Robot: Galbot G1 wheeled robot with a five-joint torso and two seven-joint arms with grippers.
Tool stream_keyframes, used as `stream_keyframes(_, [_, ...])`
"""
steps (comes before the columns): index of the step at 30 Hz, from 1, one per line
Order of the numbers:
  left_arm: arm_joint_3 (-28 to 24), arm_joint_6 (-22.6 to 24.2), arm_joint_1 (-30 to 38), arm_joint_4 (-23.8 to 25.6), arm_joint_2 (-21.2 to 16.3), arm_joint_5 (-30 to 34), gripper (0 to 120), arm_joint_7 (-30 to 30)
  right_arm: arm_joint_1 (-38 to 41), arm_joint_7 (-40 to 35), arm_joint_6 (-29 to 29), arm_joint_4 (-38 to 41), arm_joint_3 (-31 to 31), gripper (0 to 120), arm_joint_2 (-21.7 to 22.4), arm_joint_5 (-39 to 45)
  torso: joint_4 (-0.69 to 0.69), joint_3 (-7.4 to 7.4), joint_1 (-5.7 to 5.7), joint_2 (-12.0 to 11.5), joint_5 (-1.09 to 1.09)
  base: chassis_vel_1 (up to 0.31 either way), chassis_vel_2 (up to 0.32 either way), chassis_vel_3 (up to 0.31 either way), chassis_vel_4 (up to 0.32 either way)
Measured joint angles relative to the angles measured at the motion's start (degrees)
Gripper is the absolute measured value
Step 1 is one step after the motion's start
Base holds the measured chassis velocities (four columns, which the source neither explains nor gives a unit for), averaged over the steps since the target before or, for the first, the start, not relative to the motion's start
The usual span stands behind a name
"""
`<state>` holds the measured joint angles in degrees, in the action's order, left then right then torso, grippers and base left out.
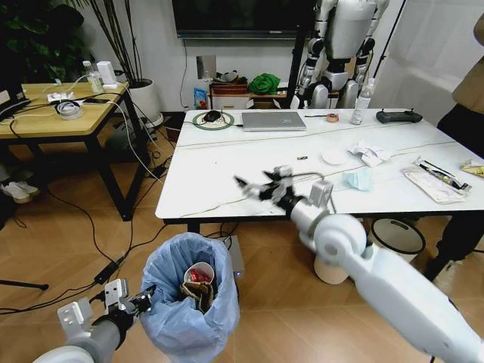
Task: Pick up the trash bin and place the trash from the table into it.
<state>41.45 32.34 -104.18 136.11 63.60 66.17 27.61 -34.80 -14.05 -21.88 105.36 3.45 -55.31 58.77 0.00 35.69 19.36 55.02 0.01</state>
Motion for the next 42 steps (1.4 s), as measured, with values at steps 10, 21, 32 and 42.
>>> stream_keyframes(10, [0.3,-0.1,0.3,-0.1,0.3,0.0,0,-0.1,5.7,8.2,0.7,-17.6,-2.3,100,-0.6,-2.8,-0.01,0.0,0.0,0.0,0.0,0.0,0.0,0.0,0.0])
stream_keyframes(21, [0.0,-0.1,1.3,-0.9,0.1,0.0,0,-0.1,10.1,14.7,4.2,-29.3,-3.2,100,-0.8,-6.0,-0.02,0.0,0.0,0.0,0.0,0.0,0.0,0.0,0.0])
stream_keyframes(32, [0.6,-0.2,0.8,-0.9,0.6,-0.1,0,-0.1,15.9,19.3,7.9,-41.5,-0.1,100,-4.5,-10.8,0.0,0.0,0.0,0.0,0.0,0.0,0.0,0.0,0.0])
stream_keyframes(42, [0.9,-0.3,0.1,-0.8,1.2,-0.8,0,-0.3,18.2,21.6,10.8,-49.9,0.7,100,-7.3,-15.6,0.0,0.0,-0.01,0.0,-0.01,0.0,0.0,0.0,0.0])
